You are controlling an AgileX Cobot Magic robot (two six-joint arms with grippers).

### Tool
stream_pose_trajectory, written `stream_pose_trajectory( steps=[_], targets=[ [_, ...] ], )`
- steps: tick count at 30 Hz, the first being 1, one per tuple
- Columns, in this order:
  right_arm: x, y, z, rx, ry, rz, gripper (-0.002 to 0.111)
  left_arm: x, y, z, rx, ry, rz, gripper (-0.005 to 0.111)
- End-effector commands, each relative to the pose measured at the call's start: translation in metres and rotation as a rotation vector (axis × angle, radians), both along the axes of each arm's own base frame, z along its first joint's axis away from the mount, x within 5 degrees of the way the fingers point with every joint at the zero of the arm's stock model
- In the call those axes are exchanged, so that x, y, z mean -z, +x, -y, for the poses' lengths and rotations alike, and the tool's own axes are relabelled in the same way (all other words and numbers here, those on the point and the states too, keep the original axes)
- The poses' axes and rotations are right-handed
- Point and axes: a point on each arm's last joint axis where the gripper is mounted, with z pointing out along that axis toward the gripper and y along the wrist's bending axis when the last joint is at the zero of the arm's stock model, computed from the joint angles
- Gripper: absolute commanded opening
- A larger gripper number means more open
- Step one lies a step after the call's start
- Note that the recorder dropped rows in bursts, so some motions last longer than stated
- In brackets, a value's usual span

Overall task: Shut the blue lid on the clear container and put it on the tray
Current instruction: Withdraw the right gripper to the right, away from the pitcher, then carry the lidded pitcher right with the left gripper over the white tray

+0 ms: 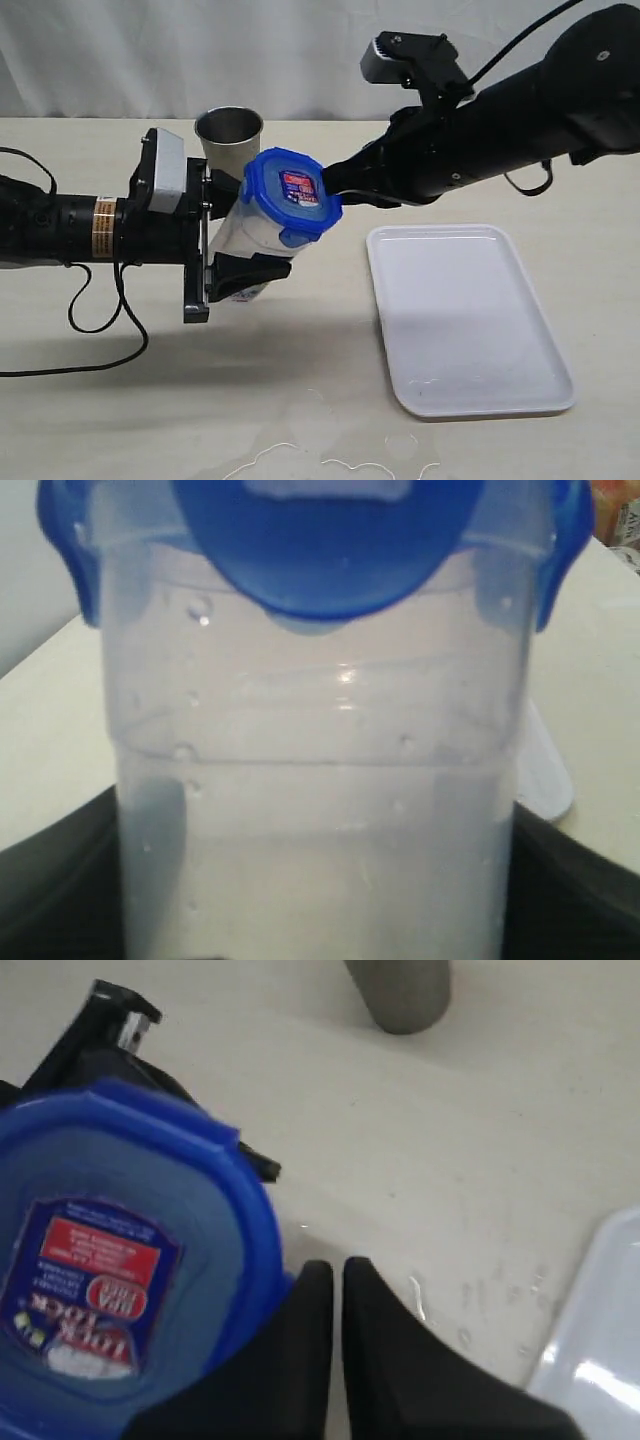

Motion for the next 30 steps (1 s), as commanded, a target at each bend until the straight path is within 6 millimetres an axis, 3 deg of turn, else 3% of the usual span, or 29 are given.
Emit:
stream_pose_trajectory(
  steps=[1, 5, 13, 18, 25, 30],
  targets=[
    [-0.006, -0.001, -0.005, -0.048, 0.094, 0.018, 0.004, -0.008, -0.002, 0.011, 0.026, -0.043, 0.012, 0.000],
    [-0.033, -0.010, -0.003, -0.078, 0.121, 0.095, 0.004, -0.009, -0.002, 0.011, 0.020, -0.047, 0.004, 0.000],
    [-0.083, -0.029, 0.017, -0.046, 0.029, 0.210, 0.004, -0.008, -0.002, 0.011, -0.016, -0.102, -0.187, 0.000],
    [-0.113, -0.054, 0.030, -0.044, 0.040, 0.299, 0.004, -0.010, 0.000, 0.010, -0.073, -0.169, -0.345, 0.000],
    [-0.141, -0.084, 0.043, -0.057, 0.073, 0.382, 0.004, -0.014, 0.003, 0.016, -0.093, -0.215, -0.414, 0.000],
    [-0.152, -0.098, 0.050, -0.064, 0.069, 0.422, 0.004, -0.026, 0.007, 0.040, -0.030, -0.227, -0.388, 0.000]
  ],
)
